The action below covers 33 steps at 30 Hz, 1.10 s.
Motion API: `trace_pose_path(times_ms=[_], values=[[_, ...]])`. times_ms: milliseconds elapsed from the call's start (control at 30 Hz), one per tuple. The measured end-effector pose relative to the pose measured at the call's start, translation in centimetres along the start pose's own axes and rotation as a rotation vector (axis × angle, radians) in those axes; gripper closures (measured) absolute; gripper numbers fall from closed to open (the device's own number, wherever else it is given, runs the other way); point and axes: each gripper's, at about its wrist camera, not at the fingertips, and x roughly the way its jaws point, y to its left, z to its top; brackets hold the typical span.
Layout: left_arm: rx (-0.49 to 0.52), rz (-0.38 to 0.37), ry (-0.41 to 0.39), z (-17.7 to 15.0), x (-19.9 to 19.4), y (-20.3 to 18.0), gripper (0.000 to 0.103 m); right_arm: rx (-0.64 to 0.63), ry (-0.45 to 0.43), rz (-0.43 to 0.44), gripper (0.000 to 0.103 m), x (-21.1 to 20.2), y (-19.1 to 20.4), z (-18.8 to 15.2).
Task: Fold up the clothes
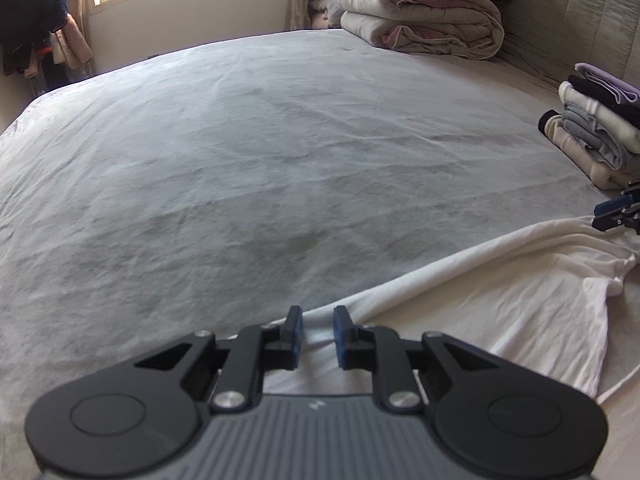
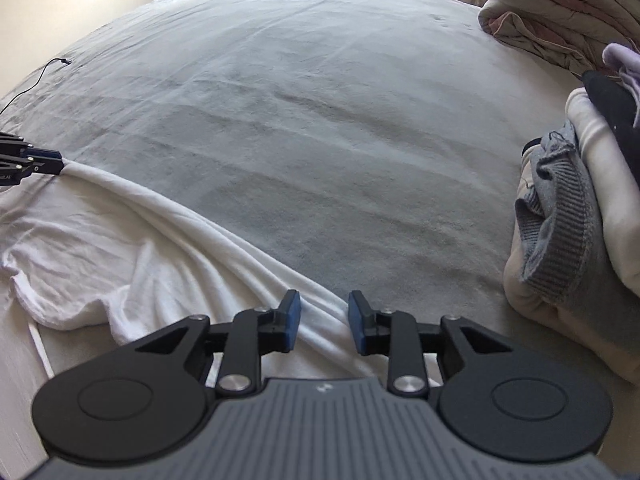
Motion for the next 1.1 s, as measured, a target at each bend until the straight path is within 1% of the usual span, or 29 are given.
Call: trace_pose_path(times_ms=[67, 167, 267, 300, 433, 533, 600, 667, 733, 800, 833, 867, 967, 1100], values=[[0.017, -0.016, 0.008, 0.1, 0.0, -0.3, 0.082, -0.011, 0.001, 0.001, 0.072, -0.1, 0.2, -0.3], [0.043, -0.048, 0.018, 0.3, 0.0, -0.9, 0.081, -0.015, -0.004, 0.005, 0.072, -0.1, 0.0, 0.2], [0.072, -0.064, 0.028, 0.6, 0.1, -1.3, 0.081, -0.001, -0.015, 0.019, 0.072, -0.2, -0.5, 1.0], [0.08, -0.065, 0.034, 0.8, 0.2, -1.4, 0.081, 0.001, -0.014, 0.024, 0.072, -0.2, -0.6, 1.3], [0.111, -0.044, 0.053, 1.4, 0.8, -1.1, 0.081, -0.024, 0.042, 0.025, 0.072, 1.1, -0.4, 1.4], [0.07, -0.069, 0.049, 2.2, 0.5, 0.0, 0.081, -0.013, 0.044, 0.038, 0.071, 1.0, -0.5, 1.2], [0.055, -0.078, 0.06, 2.5, 0.6, 0.6, 0.078, -0.005, 0.047, 0.053, 0.071, 0.8, -0.6, 1.1], [0.076, -0.068, 0.095, 2.4, 1.2, 0.5, 0.077, -0.009, 0.05, 0.063, 0.071, 0.7, -0.6, 1.0], [0.116, -0.055, 0.11, 2.0, 1.4, -0.1, 0.077, -0.015, 0.053, 0.069, 0.071, 0.7, -0.5, 0.8], [0.143, -0.044, 0.12, 1.8, 1.6, -0.7, 0.088, -0.028, 0.053, 0.066, 0.077, 0.8, -0.1, 0.8], [0.146, -0.039, 0.124, 1.8, 1.5, -1.0, 0.1, -0.037, 0.051, 0.063, 0.086, 0.8, 0.1, 0.8], [0.15, -0.034, 0.128, 1.8, 1.5, -1.2, 0.102, -0.052, 0.047, 0.056, 0.096, 0.8, 0.5, 0.8], [0.172, 0.005, 0.107, 1.8, 1.2, -2.0, 0.103, -0.098, 0.019, 0.003, 0.098, 0.5, 1.6, 0.8], [0.125, 0.017, 0.051, 1.9, 0.5, -1.2, 0.103, -0.077, -0.052, -0.05, 0.098, -0.2, 1.2, 1.3]])
